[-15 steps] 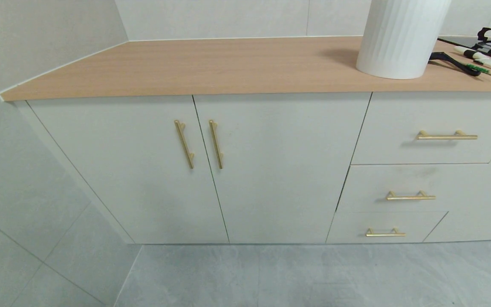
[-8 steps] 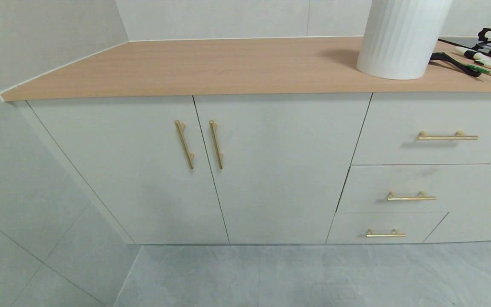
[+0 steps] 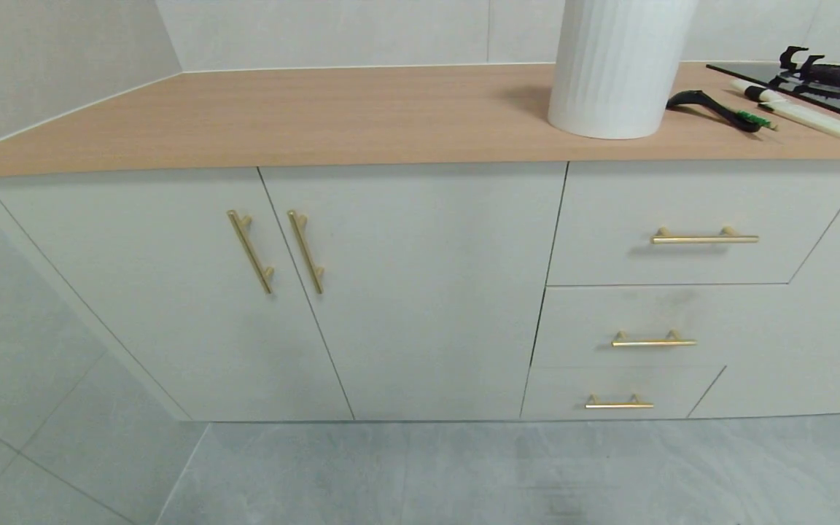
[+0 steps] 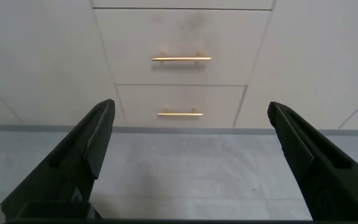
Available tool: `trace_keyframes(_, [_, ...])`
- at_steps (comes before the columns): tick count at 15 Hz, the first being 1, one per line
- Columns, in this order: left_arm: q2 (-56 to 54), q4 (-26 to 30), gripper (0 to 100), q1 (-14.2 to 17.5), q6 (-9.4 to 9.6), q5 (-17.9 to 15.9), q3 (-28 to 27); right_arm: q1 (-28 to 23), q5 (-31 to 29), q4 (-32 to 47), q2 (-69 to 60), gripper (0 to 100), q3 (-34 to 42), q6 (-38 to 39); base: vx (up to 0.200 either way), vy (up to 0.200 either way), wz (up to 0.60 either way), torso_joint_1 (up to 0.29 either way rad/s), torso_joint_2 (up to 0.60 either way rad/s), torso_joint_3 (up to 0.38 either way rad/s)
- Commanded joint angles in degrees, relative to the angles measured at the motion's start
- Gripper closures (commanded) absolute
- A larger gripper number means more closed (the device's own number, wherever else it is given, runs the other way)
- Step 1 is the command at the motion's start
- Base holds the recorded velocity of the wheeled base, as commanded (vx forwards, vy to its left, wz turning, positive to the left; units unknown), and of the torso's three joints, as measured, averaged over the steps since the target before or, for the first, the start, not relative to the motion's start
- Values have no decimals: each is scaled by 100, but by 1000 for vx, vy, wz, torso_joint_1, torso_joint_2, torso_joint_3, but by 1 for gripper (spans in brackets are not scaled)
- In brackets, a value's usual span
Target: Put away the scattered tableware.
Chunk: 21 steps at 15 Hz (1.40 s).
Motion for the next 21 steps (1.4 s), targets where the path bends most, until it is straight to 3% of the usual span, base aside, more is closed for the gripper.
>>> trace_keyframes(1, [7, -1, 0, 0, 2, 2, -1, 1, -1, -1, 11, 0, 0, -4, 0, -200, 0, 2, 2, 7])
trace_keyframes(5, [7, -1, 0, 0, 2, 2, -1, 1, -1, -1, 11, 0, 0, 5, 0, -200, 0, 4, 1, 2])
trace_keyframes(12, [7, -1, 0, 0, -7, 2, -1, 1, -1, -1, 11, 0, 0, 5, 0, 0, 0, 0, 0, 0])
trace_keyframes(18, [7, -1, 0, 0, 2, 2, -1, 1, -1, -1, 11, 0, 0, 5, 200, 0, 0, 5, 3, 5])
trace_keyframes(21, [7, -1, 0, 0, -15, 11, -1, 1, -1, -1, 11, 0, 0, 5, 0, 0, 0, 0, 0, 0])
